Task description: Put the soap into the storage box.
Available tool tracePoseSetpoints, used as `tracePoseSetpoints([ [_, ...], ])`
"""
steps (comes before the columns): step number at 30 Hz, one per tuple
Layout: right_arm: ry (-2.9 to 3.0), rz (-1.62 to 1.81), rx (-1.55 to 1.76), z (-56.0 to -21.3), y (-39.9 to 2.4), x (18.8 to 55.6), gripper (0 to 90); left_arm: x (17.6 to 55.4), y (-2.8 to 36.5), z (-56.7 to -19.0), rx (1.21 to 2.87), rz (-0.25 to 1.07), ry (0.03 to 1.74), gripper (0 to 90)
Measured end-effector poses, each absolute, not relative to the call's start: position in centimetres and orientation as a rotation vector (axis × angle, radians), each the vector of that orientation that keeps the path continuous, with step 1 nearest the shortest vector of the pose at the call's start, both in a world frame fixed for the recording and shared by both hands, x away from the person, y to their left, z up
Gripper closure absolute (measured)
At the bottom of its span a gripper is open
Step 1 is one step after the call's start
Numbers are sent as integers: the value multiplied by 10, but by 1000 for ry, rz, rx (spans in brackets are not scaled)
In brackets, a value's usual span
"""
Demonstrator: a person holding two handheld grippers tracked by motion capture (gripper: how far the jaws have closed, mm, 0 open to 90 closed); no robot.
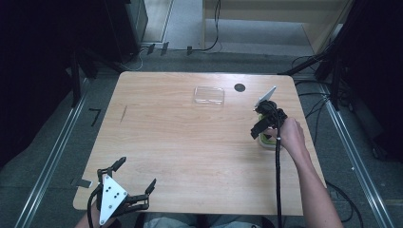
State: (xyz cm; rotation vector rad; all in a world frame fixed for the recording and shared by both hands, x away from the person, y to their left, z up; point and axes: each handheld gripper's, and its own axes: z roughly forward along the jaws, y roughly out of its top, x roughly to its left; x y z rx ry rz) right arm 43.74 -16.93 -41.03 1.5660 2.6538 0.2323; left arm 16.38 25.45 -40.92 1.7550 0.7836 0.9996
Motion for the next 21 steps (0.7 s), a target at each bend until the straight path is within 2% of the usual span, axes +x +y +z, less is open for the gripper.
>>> tracePoseSetpoints([
  [8, 2689, 257, 1491, -400, -150, 420, 56, 164, 255, -409, 1755, 1002, 784, 0],
  [21, 2779, 210, 1307, -406, -116, 382, 53, 163, 255, -409, 1754, 1003, 786, 0],
])
